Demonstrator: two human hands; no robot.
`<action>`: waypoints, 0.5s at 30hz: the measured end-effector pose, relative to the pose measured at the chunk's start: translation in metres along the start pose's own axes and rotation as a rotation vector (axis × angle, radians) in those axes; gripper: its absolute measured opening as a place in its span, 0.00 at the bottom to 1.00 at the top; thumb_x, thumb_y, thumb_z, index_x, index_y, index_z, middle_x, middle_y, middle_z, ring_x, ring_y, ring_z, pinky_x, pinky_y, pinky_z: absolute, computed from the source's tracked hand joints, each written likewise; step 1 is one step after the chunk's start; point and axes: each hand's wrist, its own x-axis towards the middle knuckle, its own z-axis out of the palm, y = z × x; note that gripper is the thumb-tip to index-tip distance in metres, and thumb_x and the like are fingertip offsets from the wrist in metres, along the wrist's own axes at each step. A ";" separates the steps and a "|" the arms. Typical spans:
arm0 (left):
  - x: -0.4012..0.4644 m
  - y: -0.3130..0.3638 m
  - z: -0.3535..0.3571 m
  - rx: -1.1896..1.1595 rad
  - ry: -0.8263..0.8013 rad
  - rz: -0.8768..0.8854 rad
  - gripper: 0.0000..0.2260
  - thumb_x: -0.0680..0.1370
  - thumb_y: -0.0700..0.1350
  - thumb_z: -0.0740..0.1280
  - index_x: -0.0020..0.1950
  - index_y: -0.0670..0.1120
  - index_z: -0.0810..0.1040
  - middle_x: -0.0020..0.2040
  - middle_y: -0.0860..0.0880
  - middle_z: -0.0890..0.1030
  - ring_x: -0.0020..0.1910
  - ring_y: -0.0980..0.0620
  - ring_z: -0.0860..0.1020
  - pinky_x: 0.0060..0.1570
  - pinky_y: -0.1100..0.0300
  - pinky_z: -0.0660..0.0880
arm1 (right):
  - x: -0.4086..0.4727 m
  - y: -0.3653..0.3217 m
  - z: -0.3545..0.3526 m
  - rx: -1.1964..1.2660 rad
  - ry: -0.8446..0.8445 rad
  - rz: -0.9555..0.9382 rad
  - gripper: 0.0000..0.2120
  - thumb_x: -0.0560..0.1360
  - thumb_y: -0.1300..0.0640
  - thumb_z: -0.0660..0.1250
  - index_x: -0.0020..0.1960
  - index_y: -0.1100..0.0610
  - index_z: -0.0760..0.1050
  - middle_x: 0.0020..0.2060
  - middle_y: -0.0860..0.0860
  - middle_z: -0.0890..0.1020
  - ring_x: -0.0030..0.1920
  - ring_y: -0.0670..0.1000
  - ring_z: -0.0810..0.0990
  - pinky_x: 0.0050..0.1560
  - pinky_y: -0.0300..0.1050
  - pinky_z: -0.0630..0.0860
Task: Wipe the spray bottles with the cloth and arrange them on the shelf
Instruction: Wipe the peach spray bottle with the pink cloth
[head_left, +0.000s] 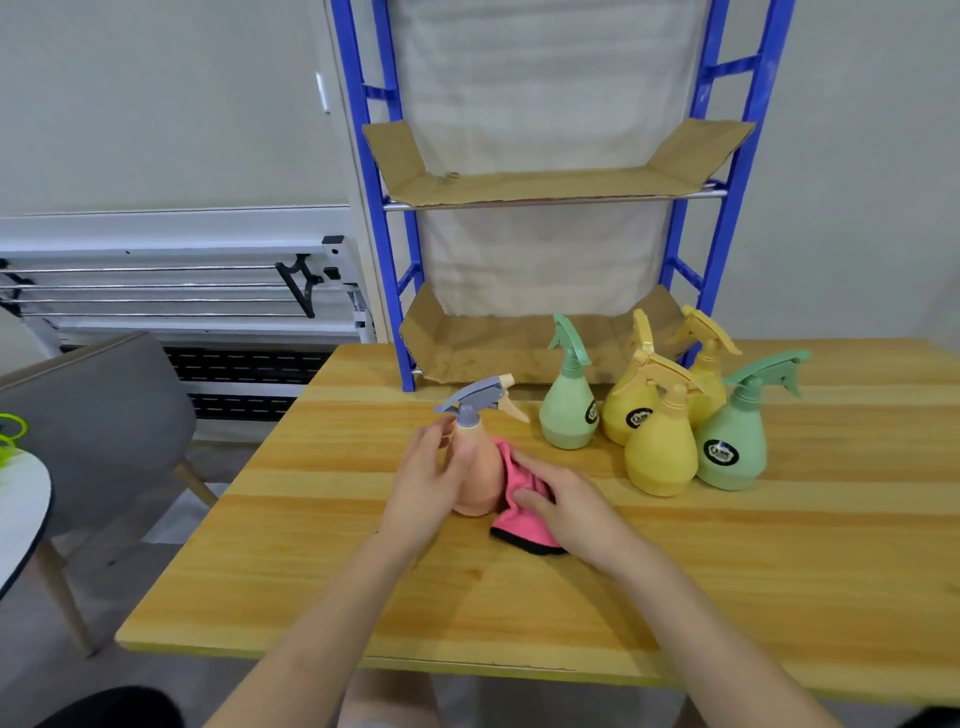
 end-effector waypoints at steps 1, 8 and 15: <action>0.002 0.005 0.004 -0.044 0.029 -0.018 0.18 0.83 0.56 0.63 0.69 0.48 0.74 0.61 0.53 0.75 0.61 0.55 0.74 0.59 0.57 0.71 | -0.001 0.001 0.001 0.016 0.028 -0.005 0.29 0.81 0.54 0.70 0.79 0.41 0.67 0.72 0.41 0.76 0.71 0.43 0.73 0.72 0.42 0.69; 0.007 0.028 0.019 -0.377 0.154 -0.166 0.15 0.86 0.53 0.59 0.47 0.44 0.74 0.40 0.46 0.75 0.42 0.50 0.74 0.43 0.55 0.70 | -0.012 -0.005 0.011 0.276 0.349 0.031 0.19 0.80 0.53 0.72 0.70 0.41 0.79 0.61 0.35 0.83 0.61 0.38 0.81 0.59 0.40 0.78; 0.007 0.069 0.015 -0.913 0.212 -0.261 0.20 0.86 0.56 0.56 0.63 0.43 0.79 0.57 0.43 0.85 0.57 0.45 0.83 0.59 0.49 0.79 | -0.022 -0.040 0.020 0.357 0.535 -0.201 0.23 0.83 0.52 0.68 0.76 0.42 0.72 0.75 0.38 0.71 0.76 0.39 0.67 0.74 0.31 0.63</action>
